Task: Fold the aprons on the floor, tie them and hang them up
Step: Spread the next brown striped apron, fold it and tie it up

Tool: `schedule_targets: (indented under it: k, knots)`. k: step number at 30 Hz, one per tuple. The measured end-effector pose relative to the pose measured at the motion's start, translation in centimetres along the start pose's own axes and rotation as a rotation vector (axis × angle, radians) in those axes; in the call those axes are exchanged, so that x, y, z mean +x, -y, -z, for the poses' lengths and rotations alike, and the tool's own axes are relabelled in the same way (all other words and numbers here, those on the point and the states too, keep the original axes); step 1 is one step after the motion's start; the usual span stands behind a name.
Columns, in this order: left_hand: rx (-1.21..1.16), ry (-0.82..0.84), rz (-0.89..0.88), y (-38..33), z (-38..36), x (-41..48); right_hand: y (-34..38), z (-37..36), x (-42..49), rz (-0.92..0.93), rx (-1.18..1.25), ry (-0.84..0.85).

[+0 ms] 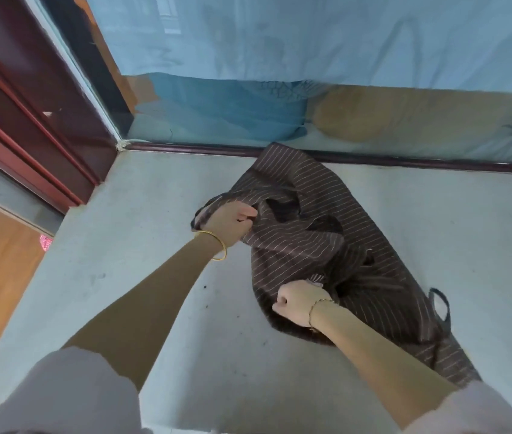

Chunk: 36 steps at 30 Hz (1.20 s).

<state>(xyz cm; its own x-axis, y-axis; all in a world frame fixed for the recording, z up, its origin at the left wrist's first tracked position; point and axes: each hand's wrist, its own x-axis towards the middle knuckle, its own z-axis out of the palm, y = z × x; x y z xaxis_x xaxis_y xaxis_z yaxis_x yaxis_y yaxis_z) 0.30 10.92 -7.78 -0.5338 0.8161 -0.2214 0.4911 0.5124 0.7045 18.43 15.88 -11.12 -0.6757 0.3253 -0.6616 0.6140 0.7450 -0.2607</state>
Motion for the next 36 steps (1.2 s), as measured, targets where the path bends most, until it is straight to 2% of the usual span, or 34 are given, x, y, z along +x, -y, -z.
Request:
schedule_targets:
  k: [3,5,9,11,14,16,20,23,26,28,30,33,34,36]
  knots:
    - [0.138,0.159,0.007,0.2,-3.3,0.4,-1.9,1.5,0.1,-0.103,0.01,-0.437]
    - [0.231,0.215,0.009,-0.1,-4.8,1.1,-3.5,2.1,0.2,-0.2,0.073,-0.558]
    - [0.358,0.25,0.042,-0.9,-5.3,2.0,-6.5,1.0,0.7,-0.422,0.314,-0.507]
    - [0.302,0.25,0.087,-0.9,-5.0,2.4,-7.5,0.2,0.8,-0.518,0.438,-0.498]
    - [0.202,0.194,0.119,-0.8,-3.8,2.9,-9.0,-0.2,0.2,-0.701,0.351,-0.536]
    - [0.208,0.138,0.096,-0.4,-2.9,3.0,-9.8,-0.2,-0.2,-0.766,0.35,-0.494]
    - [0.156,0.145,0.108,-0.2,-2.1,3.2,-9.8,-0.7,-0.1,-0.637,0.434,-0.354]
    - [0.157,0.217,0.102,-0.2,-2.1,3.0,-9.6,-0.5,-0.2,-0.613,0.494,-0.44]
    - [0.178,0.207,0.09,-0.5,-2.5,2.7,-9.6,0.0,-0.4,-0.641,0.906,-0.482]
    - [0.188,0.19,0.141,-0.7,-2.7,2.5,-9.7,0.3,-0.7,-0.682,1.067,-0.473]
    - [0.177,0.188,0.23,-0.7,-2.8,2.3,-9.6,0.3,-1.5,-0.657,1.038,-0.37]
    - [0.223,0.306,0.29,-0.7,-2.6,1.5,-9.4,0.0,-2.6,-0.474,0.9,-0.106]
    - [0.236,0.353,0.291,-0.6,-2.6,1.1,-9.3,-0.2,-3.0,-0.426,0.864,-0.085]
    - [0.278,0.413,0.273,-1.0,-2.9,-0.1,-9.6,-1.0,-3.7,-0.365,0.812,-0.153]
